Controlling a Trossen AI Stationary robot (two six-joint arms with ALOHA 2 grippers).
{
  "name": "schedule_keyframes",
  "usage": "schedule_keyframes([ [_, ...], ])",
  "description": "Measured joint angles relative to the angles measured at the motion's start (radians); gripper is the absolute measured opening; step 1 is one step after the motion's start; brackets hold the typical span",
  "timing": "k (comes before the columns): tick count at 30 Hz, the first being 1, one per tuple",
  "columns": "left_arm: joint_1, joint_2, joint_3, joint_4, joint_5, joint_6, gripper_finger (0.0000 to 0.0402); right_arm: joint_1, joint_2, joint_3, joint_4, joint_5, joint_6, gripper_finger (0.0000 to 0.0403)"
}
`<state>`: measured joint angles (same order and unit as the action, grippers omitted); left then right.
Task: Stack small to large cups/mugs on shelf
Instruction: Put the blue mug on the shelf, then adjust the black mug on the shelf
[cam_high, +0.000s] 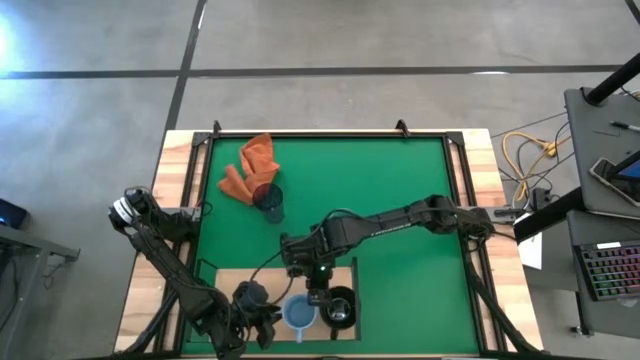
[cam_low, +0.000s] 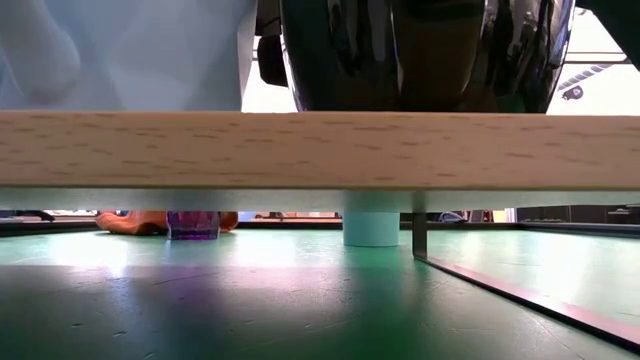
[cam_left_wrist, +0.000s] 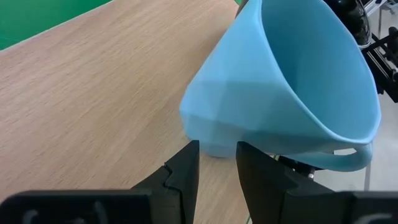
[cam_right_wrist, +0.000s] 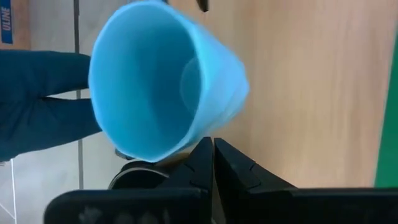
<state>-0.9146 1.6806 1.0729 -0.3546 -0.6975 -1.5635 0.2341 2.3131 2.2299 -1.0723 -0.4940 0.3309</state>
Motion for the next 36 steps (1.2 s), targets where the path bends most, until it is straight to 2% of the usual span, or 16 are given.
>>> schedule_keyframes([
  [9, -0.012, -0.027, 0.0, -0.02, 0.007, -0.001, 0.0093, -0.037, 0.0, 0.0, 0.0, 0.079, -0.003, 0.0009],
  [14, -0.013, -0.133, 0.0, -0.127, 0.005, 0.0, 0.0093, -0.063, -0.001, 0.025, -0.012, 0.147, -0.019, 0.0009],
  [19, -0.013, -0.255, 0.0, -0.259, -0.018, 0.0, 0.0093, -0.097, -0.017, 0.123, -0.08, 0.301, -0.05, 0.0009],
  [21, -0.013, -0.291, 0.0, -0.3, -0.033, 0.001, 0.0093, -0.11, -0.048, 0.12, -0.088, 0.34, -0.052, 0.0009],
  [28, -0.013, -0.353, -0.001, -0.374, -0.071, 0.05, 0.0093, -0.121, -0.141, 0.115, -0.235, 0.453, -0.036, 0.0009],
  [33, -0.013, -0.356, -0.001, -0.376, -0.071, 0.086, 0.0093, -0.094, -0.187, 0.114, -0.395, 0.527, 0.064, 0.0009],
  [36, -0.013, -0.356, -0.001, -0.397, -0.071, 0.086, 0.0093, -0.064, -0.208, 0.114, -0.469, 0.532, 0.149, 0.0009],
])
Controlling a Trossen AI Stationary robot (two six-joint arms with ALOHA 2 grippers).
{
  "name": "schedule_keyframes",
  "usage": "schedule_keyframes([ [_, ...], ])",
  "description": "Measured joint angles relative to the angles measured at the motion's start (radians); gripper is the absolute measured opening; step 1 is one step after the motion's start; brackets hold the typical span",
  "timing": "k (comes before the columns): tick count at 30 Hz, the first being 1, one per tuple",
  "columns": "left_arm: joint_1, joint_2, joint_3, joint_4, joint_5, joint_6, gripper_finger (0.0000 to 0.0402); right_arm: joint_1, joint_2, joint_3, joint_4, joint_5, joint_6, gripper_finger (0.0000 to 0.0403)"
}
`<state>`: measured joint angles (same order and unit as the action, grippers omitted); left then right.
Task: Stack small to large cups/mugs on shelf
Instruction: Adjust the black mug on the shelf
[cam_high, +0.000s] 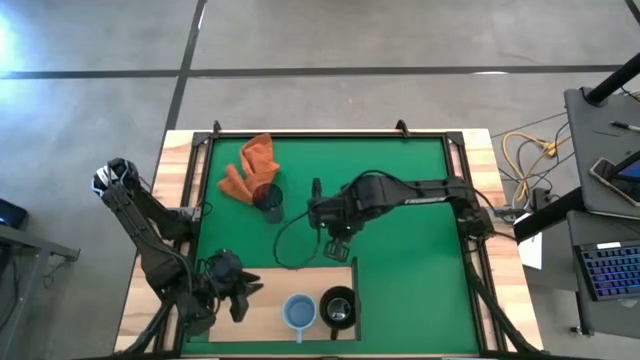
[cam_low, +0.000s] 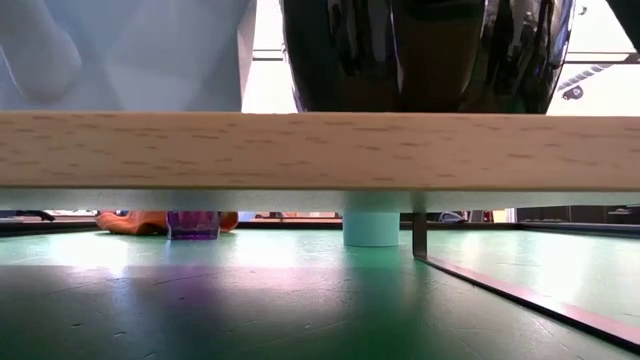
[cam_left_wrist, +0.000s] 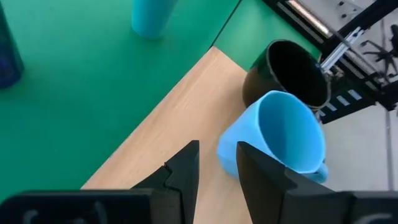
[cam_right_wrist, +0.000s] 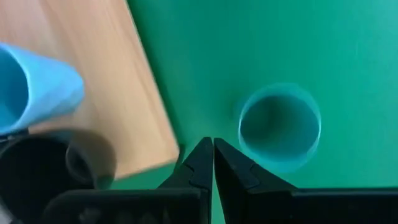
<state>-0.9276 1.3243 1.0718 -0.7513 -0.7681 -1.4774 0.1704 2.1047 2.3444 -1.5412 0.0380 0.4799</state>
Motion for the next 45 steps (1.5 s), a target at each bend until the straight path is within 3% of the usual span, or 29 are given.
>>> schedule_keyframes([
  [7, 0.0, -0.004, -0.019, -0.054, 0.01, 0.002, 0.0093, 0.111, -0.022, -0.009, -0.029, 0.019, 0.238, 0.0009],
  [14, -0.002, -0.072, -0.066, -0.053, 0.013, 0.053, 0.0093, 0.148, -0.022, -0.026, -0.03, 0.126, 0.42, 0.0009],
  [28, -0.002, -0.209, -0.066, -0.035, 0.014, 0.229, 0.0093, 0.145, -0.022, -0.028, -0.018, 0.147, 0.469, 0.0009],
  [34, -0.002, -0.203, -0.067, -0.035, 0.034, 0.234, 0.0093, 0.151, -0.021, -0.031, -0.029, 0.164, 0.634, 0.0009],
  [45, -0.002, -0.206, -0.148, 0.064, 0.058, 0.252, 0.0093, 0.323, -0.047, -0.017, 0.018, 0.149, 0.642, 0.0009],
])
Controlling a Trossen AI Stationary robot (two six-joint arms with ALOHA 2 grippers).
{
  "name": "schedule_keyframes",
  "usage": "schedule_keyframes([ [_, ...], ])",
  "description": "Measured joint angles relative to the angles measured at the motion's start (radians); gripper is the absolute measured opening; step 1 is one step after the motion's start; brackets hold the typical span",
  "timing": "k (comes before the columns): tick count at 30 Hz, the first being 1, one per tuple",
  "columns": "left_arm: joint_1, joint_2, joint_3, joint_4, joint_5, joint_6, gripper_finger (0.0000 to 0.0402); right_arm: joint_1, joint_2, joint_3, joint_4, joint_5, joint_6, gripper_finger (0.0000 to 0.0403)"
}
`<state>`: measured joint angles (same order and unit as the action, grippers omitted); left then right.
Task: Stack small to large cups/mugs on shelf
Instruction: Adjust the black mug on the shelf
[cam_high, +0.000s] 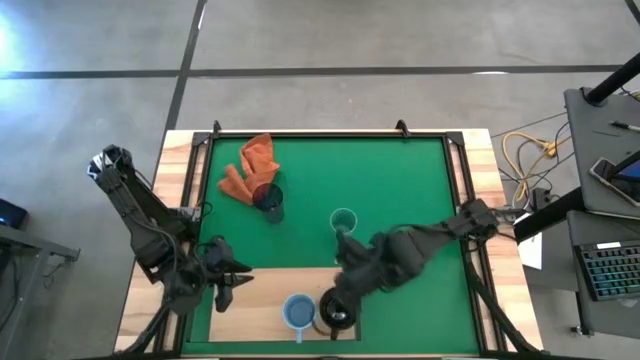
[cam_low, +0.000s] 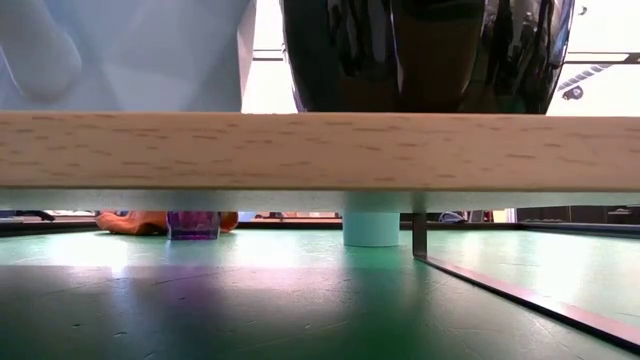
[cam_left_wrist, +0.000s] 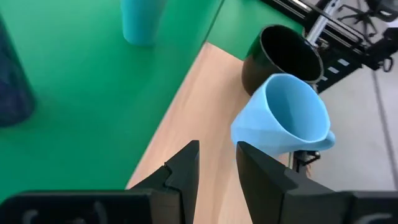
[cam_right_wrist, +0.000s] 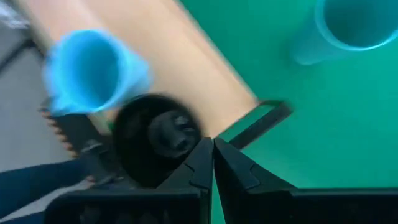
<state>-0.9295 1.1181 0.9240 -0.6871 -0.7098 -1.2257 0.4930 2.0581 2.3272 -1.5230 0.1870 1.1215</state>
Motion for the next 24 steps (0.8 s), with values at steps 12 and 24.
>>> schedule_keyframes([
  [12, 0.0, -0.046, -0.066, 0.114, 0.025, 0.06, 0.0093, 0.317, -0.083, -0.105, -0.047, 0.095, 0.651, 0.0009],
  [24, 0.0, -0.085, -0.067, 0.112, 0.03, 0.054, 0.0093, 0.322, -0.084, -0.5, 0.21, 0.23, 1.096, 0.0009],
])
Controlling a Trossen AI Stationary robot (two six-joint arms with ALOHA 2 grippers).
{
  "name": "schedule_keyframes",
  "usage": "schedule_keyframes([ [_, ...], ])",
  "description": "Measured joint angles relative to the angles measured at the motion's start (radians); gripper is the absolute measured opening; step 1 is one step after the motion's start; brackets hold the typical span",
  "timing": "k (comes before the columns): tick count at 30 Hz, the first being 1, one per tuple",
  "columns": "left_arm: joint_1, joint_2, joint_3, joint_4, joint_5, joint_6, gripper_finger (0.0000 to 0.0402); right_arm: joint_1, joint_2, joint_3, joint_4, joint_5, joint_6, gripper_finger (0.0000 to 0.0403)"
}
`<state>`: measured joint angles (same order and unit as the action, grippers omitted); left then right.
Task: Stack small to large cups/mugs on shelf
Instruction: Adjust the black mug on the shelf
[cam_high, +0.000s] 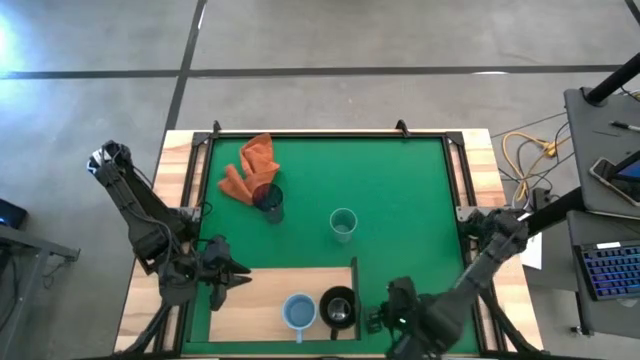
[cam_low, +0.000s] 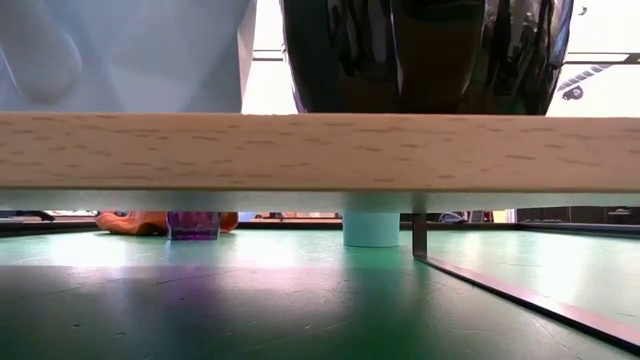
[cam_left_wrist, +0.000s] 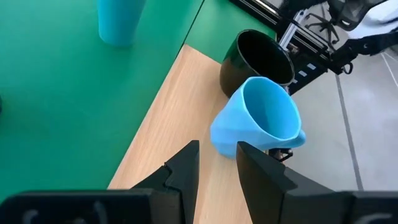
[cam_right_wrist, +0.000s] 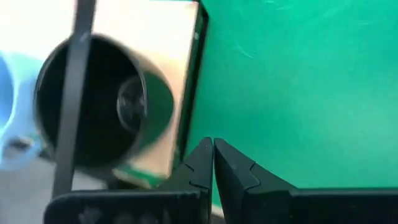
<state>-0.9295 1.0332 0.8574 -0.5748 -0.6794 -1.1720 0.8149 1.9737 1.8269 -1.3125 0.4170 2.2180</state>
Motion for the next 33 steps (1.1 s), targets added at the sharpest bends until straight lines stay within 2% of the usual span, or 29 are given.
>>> schedule_keyframes([
  [4, 0.0, 0.003, 0.0, 0.003, 0.021, -0.045, 0.0093, -0.032, -0.002, -0.15, 0.188, 0.036, 0.014, 0.0009],
  [9, 0.0, 0.02, 0.0, 0.01, 0.024, -0.079, 0.0093, -0.033, -0.022, -0.253, 0.332, 0.055, 0.016, 0.0009],
  [21, 0.0, 0.126, -0.001, 0.021, 0.078, -0.113, 0.0093, -0.032, -0.083, -0.393, 0.596, 0.1, -0.076, 0.0009],
  [33, 0.0, 0.129, -0.001, 0.023, 0.08, -0.131, 0.0093, -0.041, -0.081, -0.455, 0.74, 0.101, -0.142, 0.0009],
])
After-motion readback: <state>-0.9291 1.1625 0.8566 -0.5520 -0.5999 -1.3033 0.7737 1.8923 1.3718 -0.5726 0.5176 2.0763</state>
